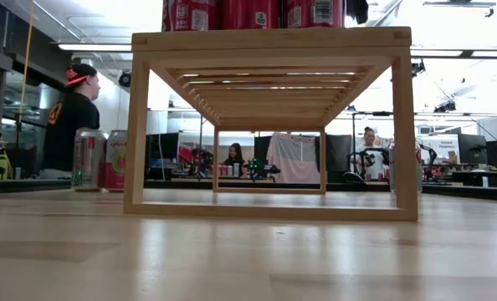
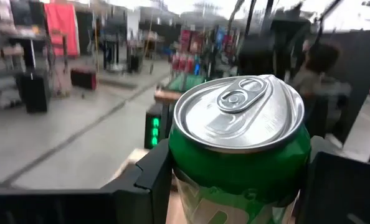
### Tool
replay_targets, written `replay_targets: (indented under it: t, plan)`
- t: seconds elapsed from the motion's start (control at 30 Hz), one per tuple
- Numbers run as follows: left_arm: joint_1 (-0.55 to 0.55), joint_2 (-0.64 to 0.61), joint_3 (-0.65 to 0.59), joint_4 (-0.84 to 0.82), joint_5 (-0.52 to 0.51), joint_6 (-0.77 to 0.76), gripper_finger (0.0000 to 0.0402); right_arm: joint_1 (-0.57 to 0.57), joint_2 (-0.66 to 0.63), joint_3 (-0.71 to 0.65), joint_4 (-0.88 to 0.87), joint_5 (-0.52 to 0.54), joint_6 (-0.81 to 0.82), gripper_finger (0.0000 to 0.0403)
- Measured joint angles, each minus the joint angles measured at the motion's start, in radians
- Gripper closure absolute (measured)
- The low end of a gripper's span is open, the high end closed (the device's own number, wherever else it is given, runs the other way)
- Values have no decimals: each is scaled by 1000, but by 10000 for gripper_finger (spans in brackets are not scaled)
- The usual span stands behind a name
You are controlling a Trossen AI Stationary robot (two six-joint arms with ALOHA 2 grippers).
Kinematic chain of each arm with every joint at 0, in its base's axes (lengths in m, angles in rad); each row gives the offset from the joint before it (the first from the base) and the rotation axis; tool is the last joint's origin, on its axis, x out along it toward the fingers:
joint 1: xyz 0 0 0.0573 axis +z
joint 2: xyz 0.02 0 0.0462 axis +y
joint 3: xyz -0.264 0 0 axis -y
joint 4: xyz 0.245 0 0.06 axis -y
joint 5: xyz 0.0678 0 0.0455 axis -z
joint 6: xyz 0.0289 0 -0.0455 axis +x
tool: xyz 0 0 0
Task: Place canned beverage on shelf
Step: Put the green soda can on the shelf aligned with the other green soda cans
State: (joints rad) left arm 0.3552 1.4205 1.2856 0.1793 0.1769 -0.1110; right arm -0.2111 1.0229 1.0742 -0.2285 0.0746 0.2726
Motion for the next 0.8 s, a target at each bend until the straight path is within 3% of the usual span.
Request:
replay_targets:
  t: [0.23,0.4,0.6,0.8]
  plan:
    - [-6,11,1,-12,35,30,265,2,-17,-1,-1,-65,0,42]
    - [-25,19,1,-22,59,205,265,3,-17,-1,0,-160,-20,41]
    - [-45,39,2,-22,65,310,265,-7,-15,17,-28,-161,-20,41]
    - [-55,92,43,-40,27,343,265,-48,28,151,-144,-86,62,41]
